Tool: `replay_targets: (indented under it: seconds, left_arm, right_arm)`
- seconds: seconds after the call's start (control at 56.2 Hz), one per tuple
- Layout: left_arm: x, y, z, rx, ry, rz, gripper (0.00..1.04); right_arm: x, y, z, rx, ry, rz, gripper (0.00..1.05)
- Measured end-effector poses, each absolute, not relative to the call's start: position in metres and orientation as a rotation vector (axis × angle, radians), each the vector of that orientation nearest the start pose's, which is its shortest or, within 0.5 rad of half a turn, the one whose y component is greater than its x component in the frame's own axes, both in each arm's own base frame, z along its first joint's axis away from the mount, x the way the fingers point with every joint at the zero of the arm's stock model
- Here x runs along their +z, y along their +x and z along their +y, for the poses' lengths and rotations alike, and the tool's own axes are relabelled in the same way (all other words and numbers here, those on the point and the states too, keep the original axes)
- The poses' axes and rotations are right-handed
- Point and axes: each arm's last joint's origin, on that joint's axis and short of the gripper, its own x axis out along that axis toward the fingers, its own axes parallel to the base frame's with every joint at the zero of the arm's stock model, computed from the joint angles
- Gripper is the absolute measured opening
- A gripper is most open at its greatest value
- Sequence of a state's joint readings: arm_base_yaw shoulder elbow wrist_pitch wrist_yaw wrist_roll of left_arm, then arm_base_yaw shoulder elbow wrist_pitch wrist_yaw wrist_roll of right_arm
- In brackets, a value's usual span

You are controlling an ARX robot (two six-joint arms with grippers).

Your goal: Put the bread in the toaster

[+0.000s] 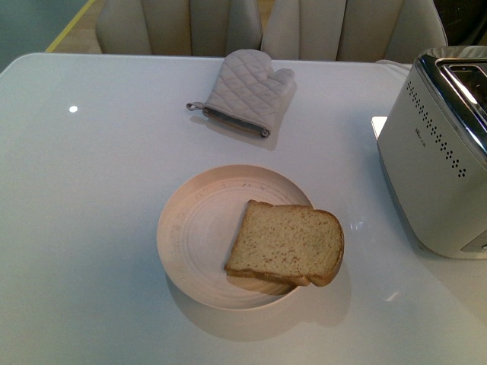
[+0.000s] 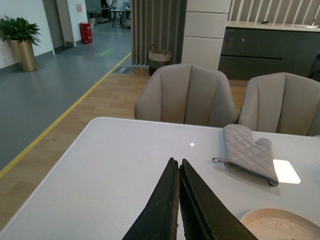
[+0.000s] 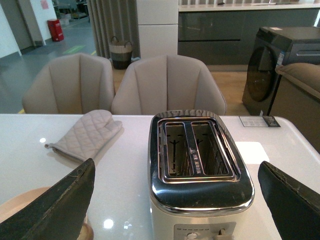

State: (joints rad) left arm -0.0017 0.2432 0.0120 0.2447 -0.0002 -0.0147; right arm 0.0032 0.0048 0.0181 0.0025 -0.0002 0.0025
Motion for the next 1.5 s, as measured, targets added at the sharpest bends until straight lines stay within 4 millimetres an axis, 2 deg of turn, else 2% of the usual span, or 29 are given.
replay_targets:
  seconds: [0.214,0.338,0.57,0.801,0.872,1.068,1.21,1.282,1.335,1.495]
  left_arm:
    - [0.170,0.109,0.000,-0.002,-0.015,-0.012,0.03]
    - [0.166,0.099,0.000,-0.001,-0.014,0.008,0.03]
    - [0.167,0.097,0.000,-0.002,-0.014,-0.007,0.03]
    - [0.167,0.097,0.000,-0.002,-0.014,-0.007,0.46]
    - [0.167,0.097,0.000,-0.002,-0.014,-0.007,0.64]
    - [0.167,0.097,0.000,-0.002,-0.014,-0.007,0.98]
    - [0.167,0.097,0.000,-0.002,-0.012,-0.007,0.97]
    - [0.167,0.097,0.000,-0.001,-0.012,-0.007,0.97]
    - [0.167,0.097,0.000,-0.002,-0.012,-0.008,0.97]
    - [0.167,0.097,0.000,-0.002,-0.012,-0.008,0.97]
  right_arm:
    - [0.170,0.097,0.000,0.003,0.003,-0.016,0.96]
    - [0.170,0.097,0.000,0.003,0.003,-0.016,0.96]
    - [0.170,0.097,0.000,0.003,0.003,-0.016,0.96]
    - [0.170,0.097,0.000,0.003,0.003,-0.016,0.96]
    - [0.170,0.097,0.000,0.003,0.003,-0.016,0.96]
    - [0.170,0.097,0.000,0.003,0.003,-0.016,0.96]
    - [0.170,0.097,0.000,0.000,0.004,-0.013,0.96]
    - [0.167,0.098,0.000,-0.099,0.058,0.202,0.96]
    - [0.162,0.099,0.001,-0.111,0.086,0.324,0.96]
    - [0.162,0.105,0.006,-0.084,0.143,0.390,0.96]
